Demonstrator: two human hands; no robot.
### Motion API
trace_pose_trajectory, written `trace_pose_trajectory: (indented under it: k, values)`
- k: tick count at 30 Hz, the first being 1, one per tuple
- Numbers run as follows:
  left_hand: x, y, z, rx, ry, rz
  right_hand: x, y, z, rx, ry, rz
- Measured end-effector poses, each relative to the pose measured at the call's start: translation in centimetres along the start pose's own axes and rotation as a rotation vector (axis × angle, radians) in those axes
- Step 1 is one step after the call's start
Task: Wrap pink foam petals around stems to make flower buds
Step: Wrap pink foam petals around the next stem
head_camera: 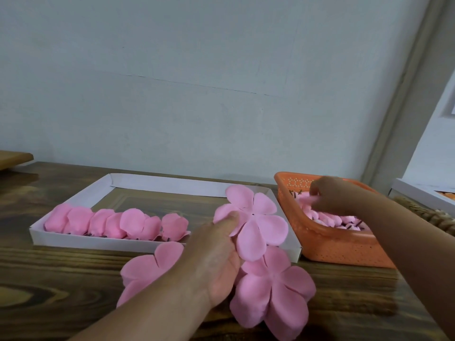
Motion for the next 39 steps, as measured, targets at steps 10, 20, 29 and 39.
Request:
trace_pose_trajectory:
  k: [10,20,29,39]
  values:
    - [0.0,0.0,0.1,0.007,0.095,-0.014,9.2,-7.8,-6.0,-0.396,1.254,-0.54]
    - [0.1,-0.4,0.6,0.071,0.075,-0.037,10.8,-7.9,-3.4,-0.431,1.03,-0.499]
    - [0.1,0.3,0.0,0.038,0.08,-0.028,10.3,-7.7,-2.7,-0.454,0.889,-0.457]
    - [0.3,0.9,-0.8,-0.023,0.168,0.017,10.3,-7.5,-1.7,-0.406,0.819,-0.436]
Point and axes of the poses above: each hand's wrist, its own y-axis towards the middle knuckle, its own z-axis out of the palm, x = y × z, the point moved 6 cm from there along y, towards the middle knuckle, and after that the axes turned 8 degrees about -z, right-handed, at the moved point
